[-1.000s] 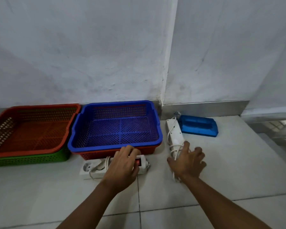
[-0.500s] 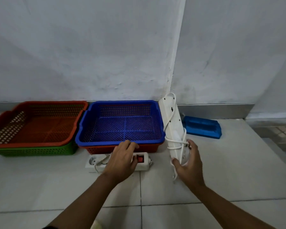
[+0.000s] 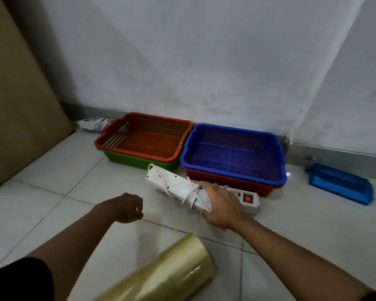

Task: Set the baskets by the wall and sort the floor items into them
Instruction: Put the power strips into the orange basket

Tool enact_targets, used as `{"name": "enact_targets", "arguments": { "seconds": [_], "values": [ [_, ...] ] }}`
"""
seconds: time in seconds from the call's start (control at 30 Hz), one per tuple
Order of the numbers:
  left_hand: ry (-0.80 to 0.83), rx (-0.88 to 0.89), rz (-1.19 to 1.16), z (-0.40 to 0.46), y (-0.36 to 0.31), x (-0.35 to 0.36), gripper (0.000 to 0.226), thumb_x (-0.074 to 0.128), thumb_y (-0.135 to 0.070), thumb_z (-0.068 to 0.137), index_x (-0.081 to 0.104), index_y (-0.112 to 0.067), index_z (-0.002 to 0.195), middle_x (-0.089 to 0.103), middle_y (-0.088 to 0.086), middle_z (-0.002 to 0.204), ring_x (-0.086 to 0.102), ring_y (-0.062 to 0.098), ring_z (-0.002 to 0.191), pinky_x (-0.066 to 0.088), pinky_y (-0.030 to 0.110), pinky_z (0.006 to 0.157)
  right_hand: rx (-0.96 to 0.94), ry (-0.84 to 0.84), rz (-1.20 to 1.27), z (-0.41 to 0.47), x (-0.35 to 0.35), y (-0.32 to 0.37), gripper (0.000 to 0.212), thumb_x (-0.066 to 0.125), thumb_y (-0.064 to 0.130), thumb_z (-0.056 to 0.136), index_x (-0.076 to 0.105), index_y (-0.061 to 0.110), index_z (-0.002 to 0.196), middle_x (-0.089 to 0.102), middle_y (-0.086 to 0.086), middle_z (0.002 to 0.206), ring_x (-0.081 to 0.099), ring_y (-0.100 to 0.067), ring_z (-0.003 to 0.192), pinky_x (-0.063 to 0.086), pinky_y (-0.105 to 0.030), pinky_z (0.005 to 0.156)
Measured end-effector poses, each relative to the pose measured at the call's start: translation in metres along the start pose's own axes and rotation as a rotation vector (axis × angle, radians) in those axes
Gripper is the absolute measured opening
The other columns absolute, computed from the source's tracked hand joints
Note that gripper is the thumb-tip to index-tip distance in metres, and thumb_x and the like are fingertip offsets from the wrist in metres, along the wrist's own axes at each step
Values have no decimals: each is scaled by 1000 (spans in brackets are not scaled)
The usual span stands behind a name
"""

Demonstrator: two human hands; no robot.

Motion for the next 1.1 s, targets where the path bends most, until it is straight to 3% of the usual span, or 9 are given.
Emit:
{"name": "enact_targets", "arguments": {
  "seconds": [0.2,0.37,0.47,0.53,0.67,0.77,0.87,1.0,1.1],
  "values": [
    [-28,29,-183,-31,20,20,39,42,-47,94,55,-18,117,61,6,124,54,21,114,44,33,96,84,19,-119,41,36,30,79,64,35,77,23,27,144,52,-17,132,53,-38,115,41,-40,95],
    [152,41,-326,-58,1,60,84,36,-82,72,40,-26,135,54,3,134,52,19,119,42,37,101,75,24,-207,49,46,37,79,69,38,77,28,29,144,49,-17,132,51,-35,117,41,-41,96],
    [267,62,-326,-72,-11,87,109,51,-88,53,20,-34,143,42,-1,144,46,19,126,39,36,104,80,48,-261,47,48,43,83,72,43,77,26,29,145,40,-14,140,38,-32,127,37,-43,102],
    [235,95,-263,-76,-16,96,116,63,-83,48,11,-39,142,39,-1,145,44,20,129,39,36,103,71,66,-269,44,47,46,86,73,46,74,26,30,144,38,-14,140,37,-32,128,36,-44,102],
    [182,87,-187,-82,-16,109,120,73,-73,47,6,-41,141,39,5,143,43,26,128,41,40,103,-1,116,-274,33,42,55,79,68,49,76,29,31,142,36,-13,141,39,-34,127,35,-45,103],
    [210,69,-185,-86,-18,113,119,73,-73,47,10,-37,142,39,7,142,44,28,126,42,43,102,-69,137,-153,22,34,67,66,61,53,77,43,27,135,44,-9,135,46,-30,123,39,-42,100],
    [192,91,-129,-88,-25,111,110,73,-72,50,25,-27,138,46,9,132,51,27,114,47,42,92,-197,347,18,0,31,85,68,61,64,70,53,28,127,49,-3,131,47,-23,122,41,-37,99],
    [162,108,-97,-92,-28,105,101,73,-69,54,32,-22,134,47,9,127,52,28,109,48,41,86,-416,483,-162,-35,33,109,92,57,80,63,41,31,139,30,0,153,26,-21,140,22,-40,112],
    [122,130,-68,-93,-28,98,99,75,-63,58,31,-21,136,47,11,128,51,28,109,47,40,84,-492,660,-224,-59,45,118,107,70,71,62,20,31,148,29,-5,153,29,-26,138,20,-43,114]
  ]
}}
Point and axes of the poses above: each hand's wrist, its own z-axis towards the middle knuckle, its own x-axis out of the palm, y = z × x, the point moved 6 cm from there along z, towards the middle knuckle
